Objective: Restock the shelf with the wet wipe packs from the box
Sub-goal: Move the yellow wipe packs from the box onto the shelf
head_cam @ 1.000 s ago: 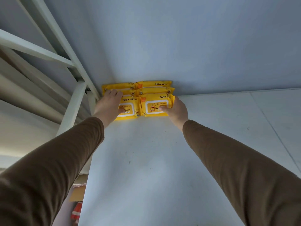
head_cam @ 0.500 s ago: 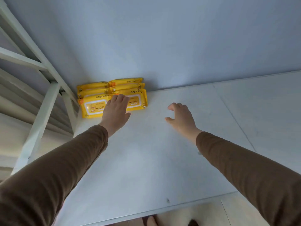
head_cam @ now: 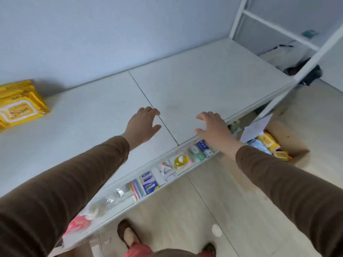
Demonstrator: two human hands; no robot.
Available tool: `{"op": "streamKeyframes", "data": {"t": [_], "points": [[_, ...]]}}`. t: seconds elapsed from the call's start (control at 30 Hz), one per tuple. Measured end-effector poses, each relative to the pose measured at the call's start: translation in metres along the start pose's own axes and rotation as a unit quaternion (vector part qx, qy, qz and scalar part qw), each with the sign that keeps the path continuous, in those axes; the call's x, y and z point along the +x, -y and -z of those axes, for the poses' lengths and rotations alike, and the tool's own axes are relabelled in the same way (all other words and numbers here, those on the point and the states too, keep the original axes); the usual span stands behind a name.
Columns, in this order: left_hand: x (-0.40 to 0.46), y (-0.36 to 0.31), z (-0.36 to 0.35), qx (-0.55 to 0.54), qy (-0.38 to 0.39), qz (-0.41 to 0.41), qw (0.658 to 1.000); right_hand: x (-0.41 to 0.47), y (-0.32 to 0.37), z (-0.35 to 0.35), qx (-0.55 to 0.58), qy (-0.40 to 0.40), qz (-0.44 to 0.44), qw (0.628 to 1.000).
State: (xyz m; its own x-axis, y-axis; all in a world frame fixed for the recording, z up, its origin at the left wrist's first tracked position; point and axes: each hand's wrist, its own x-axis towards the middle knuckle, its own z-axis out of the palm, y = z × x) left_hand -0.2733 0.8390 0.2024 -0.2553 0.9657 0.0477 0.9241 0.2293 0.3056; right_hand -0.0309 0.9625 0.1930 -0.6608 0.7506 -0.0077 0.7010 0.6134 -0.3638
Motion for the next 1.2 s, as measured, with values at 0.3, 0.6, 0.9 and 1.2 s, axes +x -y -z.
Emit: {"op": "streamKeyframes", "data": {"t": [0.3,0.6,0.9,1.2], "points": [[0.049,-0.229,-0.105,-0.076,0.036,-0.067,0.994,-0.083,-0.225,0.058,0.019,0.023,-0.101,0.994],[0.144,-0.327,-0.240,-0.106,0.141,-0.054,0.983,-0.062,-0.407,0.044,0.109,0.102,-0.240,0.959],[0.215,-0.401,-0.368,-0.092,0.281,-0.020,0.955,-0.045,-0.554,0.015,0.159,0.213,-0.308,0.914],[0.274,-0.478,-0.495,-0.054,0.316,0.055,0.946,-0.015,-0.719,-0.037,0.206,0.268,-0.327,0.882]]}}
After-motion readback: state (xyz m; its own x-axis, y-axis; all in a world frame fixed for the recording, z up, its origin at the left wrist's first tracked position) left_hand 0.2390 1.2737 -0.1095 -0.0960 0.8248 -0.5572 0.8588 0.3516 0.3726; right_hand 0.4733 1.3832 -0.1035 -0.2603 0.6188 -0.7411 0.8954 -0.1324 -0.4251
